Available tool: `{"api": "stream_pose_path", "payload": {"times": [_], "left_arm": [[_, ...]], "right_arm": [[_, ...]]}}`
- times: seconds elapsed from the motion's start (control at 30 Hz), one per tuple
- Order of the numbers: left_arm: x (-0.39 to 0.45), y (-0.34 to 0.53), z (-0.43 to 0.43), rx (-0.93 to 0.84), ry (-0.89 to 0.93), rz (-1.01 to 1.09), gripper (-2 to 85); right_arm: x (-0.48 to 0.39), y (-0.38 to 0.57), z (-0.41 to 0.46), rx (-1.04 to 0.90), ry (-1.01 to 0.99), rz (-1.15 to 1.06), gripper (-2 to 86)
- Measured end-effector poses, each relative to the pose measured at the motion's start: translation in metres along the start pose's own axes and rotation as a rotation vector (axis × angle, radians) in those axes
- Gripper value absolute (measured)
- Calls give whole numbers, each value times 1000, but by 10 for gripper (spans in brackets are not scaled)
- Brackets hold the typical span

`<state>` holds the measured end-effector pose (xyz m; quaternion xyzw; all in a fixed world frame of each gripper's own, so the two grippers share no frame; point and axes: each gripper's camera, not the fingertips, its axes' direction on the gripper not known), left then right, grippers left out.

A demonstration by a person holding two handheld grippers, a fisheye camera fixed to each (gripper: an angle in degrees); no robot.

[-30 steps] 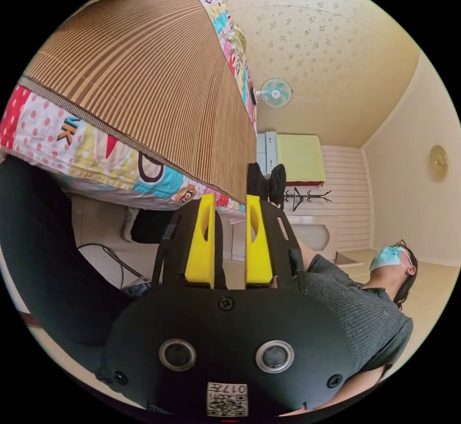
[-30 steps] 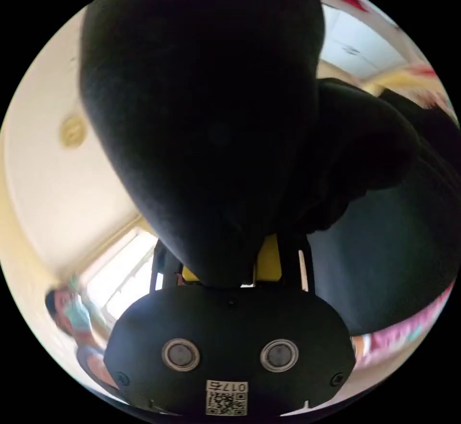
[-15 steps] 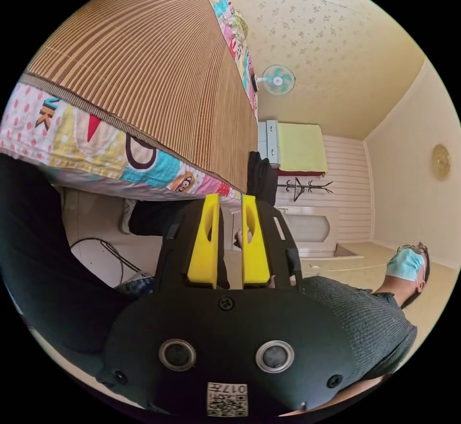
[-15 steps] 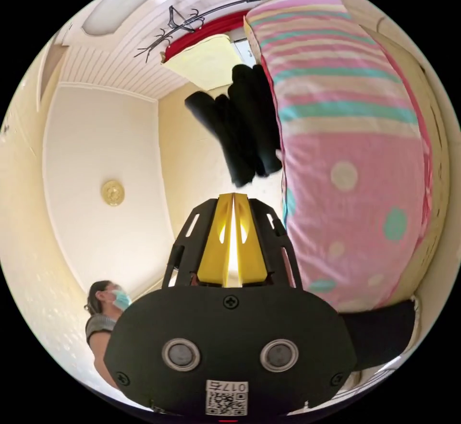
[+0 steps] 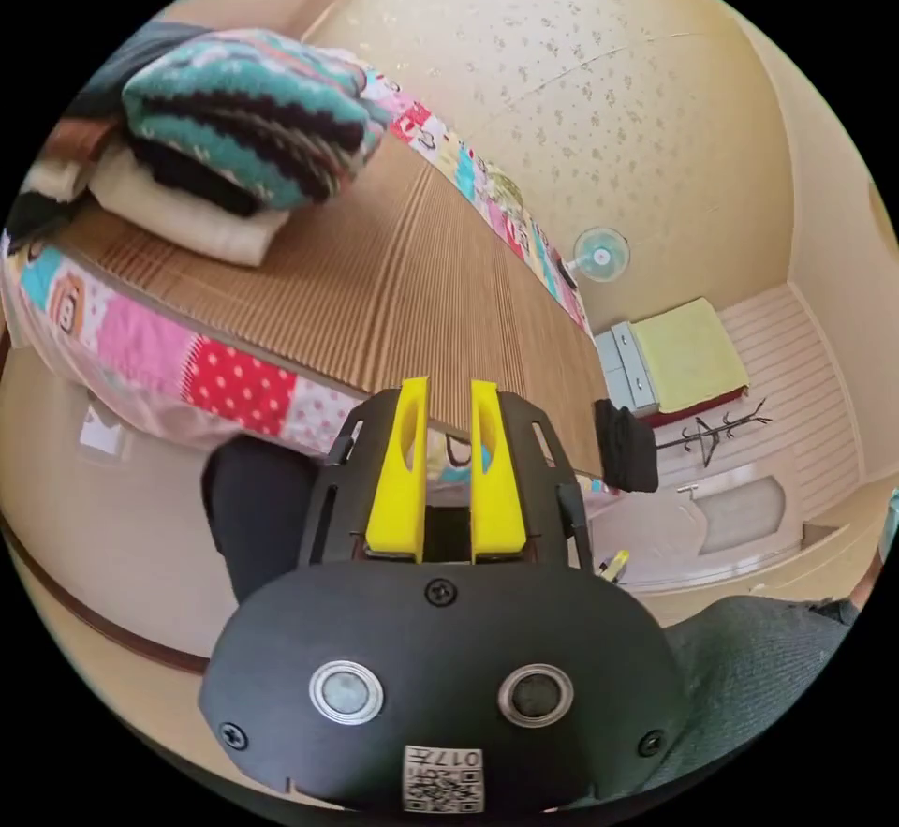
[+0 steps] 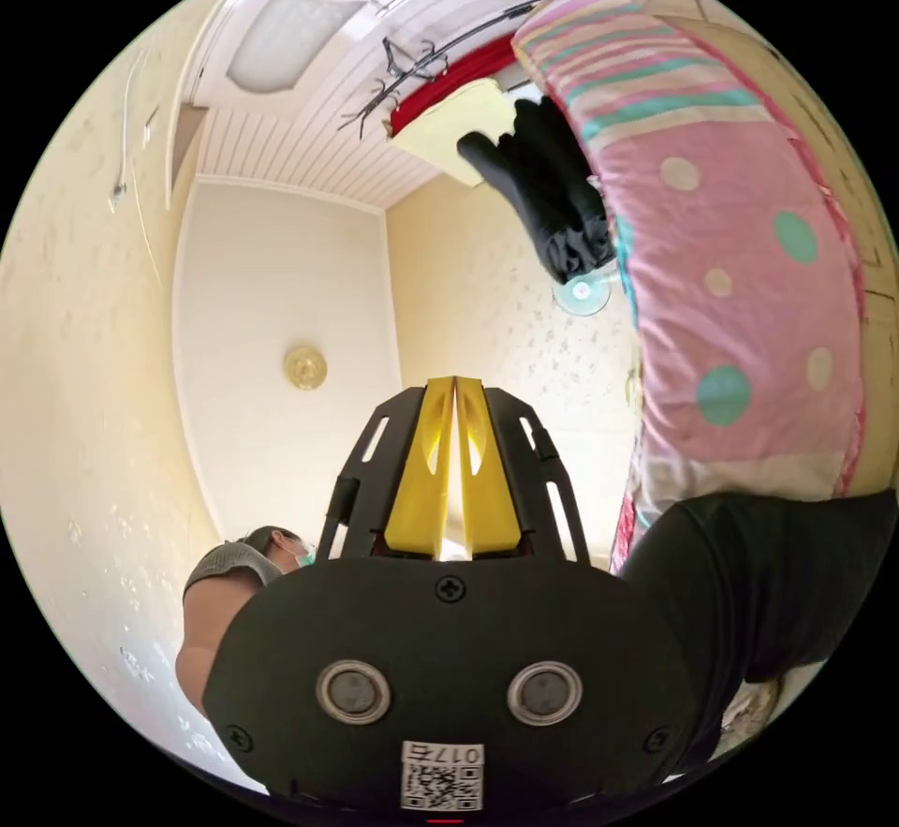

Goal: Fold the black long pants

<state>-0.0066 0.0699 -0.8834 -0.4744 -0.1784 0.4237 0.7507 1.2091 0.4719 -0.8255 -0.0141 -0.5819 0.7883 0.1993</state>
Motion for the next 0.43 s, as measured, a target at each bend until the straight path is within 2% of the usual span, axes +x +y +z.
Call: {"api": "stream_pose_path", "payload": {"times": [0.07, 0.2, 0.27, 0.33, 0.37, 0.43], "left_arm": [[12, -47, -11, 48, -11, 42, 101], [49, -142, -1, 132, -291, 149, 110], [46, -178, 43, 19, -430, 147, 124], [6, -201, 137, -335, -603, 52, 144], [-4, -199, 157, -392, -623, 39, 145], [1, -182, 186, -380, -696, 41, 138]], "right_arm": [[-10, -19, 39, -102, -6, -17, 3], [-19, -26, 85, -232, -80, -39, 3], [-19, -18, 97, -256, -107, -34, 4], [-15, -10, 97, -245, -102, 0, 4], [-14, -4, 93, -227, -108, 9, 4], [-17, 2, 86, -203, -125, 3, 3]]}}
